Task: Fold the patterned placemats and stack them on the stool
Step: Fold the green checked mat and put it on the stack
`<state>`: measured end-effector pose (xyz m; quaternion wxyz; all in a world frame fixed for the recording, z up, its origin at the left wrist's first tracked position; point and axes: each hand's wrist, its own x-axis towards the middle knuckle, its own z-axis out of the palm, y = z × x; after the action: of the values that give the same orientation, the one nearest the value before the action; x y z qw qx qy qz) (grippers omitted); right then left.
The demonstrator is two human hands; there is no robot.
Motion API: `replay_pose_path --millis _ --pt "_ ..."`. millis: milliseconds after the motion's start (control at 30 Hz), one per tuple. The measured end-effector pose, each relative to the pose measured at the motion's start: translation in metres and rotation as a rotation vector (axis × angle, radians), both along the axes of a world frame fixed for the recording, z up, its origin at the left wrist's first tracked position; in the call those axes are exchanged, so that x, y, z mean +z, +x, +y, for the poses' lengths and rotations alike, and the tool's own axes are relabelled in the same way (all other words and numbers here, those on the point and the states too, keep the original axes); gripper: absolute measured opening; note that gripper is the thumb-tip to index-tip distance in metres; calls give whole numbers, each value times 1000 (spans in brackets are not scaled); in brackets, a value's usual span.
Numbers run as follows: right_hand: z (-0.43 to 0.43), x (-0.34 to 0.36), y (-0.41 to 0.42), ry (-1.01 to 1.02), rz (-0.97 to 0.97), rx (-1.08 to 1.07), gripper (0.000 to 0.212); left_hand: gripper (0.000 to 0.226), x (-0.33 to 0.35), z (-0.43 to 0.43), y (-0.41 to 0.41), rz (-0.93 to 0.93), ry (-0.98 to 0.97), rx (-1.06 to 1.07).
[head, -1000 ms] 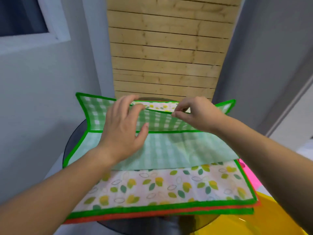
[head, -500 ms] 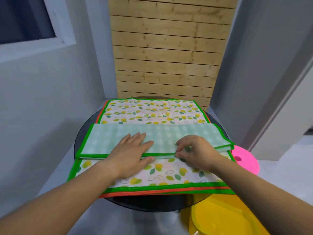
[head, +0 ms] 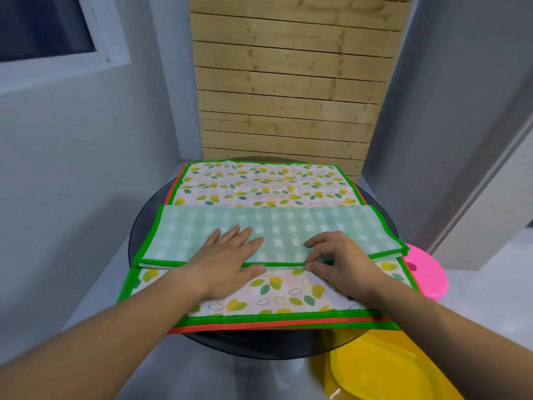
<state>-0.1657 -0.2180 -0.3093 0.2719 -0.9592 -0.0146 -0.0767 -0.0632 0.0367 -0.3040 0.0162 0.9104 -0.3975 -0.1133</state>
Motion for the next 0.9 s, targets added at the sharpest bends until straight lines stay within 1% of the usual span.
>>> replay_pose_path --millis 133,233,333,433,533,600,667,700,767,833,900 --pt "-4 2 0 -26 18 52 5 75 15 -5 6 0 -78 95" --pt "-5 3 0 -58 23 110 6 68 23 -7 29 -42 -116 178" --pt "-4 4 -8 -46 50 187 11 62 21 -5 47 -8 -148 225" --pt "-4 7 -14 -31 86 219 15 51 17 -5 56 -20 -169 235" --pt "-10 13 -13 -121 93 192 4 33 22 -7 58 -38 -242 294" --pt "-14 15 -8 -208 45 156 3 19 27 -8 61 49 -299 348" --pt "-15 15 -4 -276 -19 81 6 35 31 -6 62 167 -335 375" --pt "-16 14 -1 -285 -50 37 7 39 33 -5 63 215 -353 395" --pt "-16 12 4 -294 -98 -65 6 35 37 -3 61 280 -411 458" --pt "-15 13 9 -297 -90 -160 8 30 39 -3 59 348 -506 540" --pt "-10 17 11 -246 -59 -177 11 24 36 -8 54 424 -617 660"
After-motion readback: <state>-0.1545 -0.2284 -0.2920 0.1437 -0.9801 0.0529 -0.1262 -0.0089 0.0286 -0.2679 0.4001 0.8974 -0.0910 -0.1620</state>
